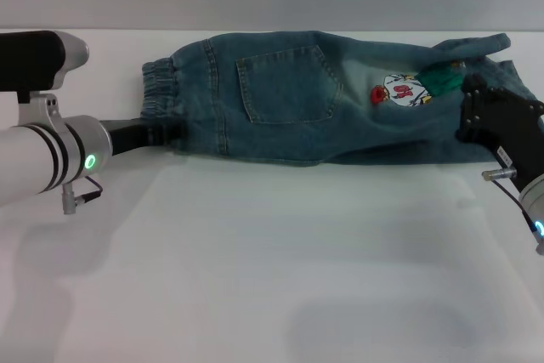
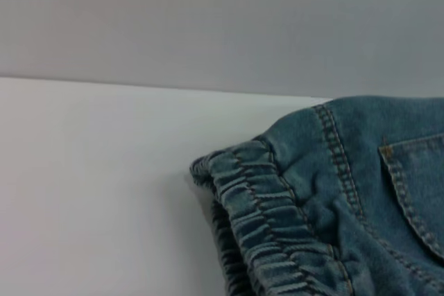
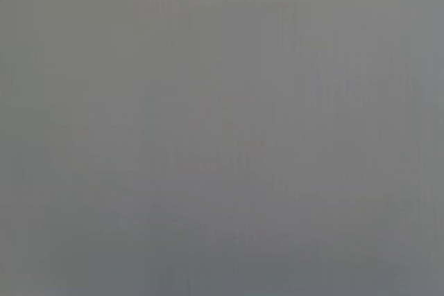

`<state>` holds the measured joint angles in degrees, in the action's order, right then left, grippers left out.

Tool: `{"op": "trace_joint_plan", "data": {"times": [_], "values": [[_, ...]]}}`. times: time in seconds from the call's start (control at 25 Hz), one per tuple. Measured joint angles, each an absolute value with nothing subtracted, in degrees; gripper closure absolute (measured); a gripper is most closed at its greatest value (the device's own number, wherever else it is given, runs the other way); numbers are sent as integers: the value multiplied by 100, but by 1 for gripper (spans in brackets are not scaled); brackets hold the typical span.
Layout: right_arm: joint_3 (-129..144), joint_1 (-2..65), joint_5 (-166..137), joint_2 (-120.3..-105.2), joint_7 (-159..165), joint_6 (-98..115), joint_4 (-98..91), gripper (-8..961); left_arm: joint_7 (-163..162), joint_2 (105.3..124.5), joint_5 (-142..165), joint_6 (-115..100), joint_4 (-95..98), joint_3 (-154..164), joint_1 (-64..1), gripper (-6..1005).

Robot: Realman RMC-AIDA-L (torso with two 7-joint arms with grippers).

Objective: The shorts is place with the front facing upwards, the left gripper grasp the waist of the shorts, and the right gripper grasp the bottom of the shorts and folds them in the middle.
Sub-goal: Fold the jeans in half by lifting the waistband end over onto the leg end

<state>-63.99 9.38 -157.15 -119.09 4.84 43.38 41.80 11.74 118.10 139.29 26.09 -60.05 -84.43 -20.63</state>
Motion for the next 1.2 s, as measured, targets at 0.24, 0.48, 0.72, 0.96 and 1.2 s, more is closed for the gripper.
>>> {"op": "trace_joint_plan", "data": {"times": [0.24, 0.48, 0.72, 0.96, 1.2], "values": [[-6398, 917, -15715, -11909, 484, 4336, 4234, 953, 1197, 11806, 13861, 2562, -6005, -8420, -2041, 407], [-6398, 899, -15715, -11909, 483, 4357, 4245, 953, 1201, 11804, 13853, 2532, -6007, -8408, -2039, 703], [-6399, 836, -15715, -11909, 483, 4371, 4310, 954, 1203, 11809, 13846, 2509, -6062, -8367, -2038, 768], [-6415, 787, -15715, -11909, 483, 4376, 4331, 953, 1204, 11799, 13842, 2567, -6550, -8367, -1805, 821], [-6444, 808, -15715, -11909, 483, 4378, 4311, 954, 1204, 11794, 13845, 2602, -7187, -8367, -1427, 890]]}}
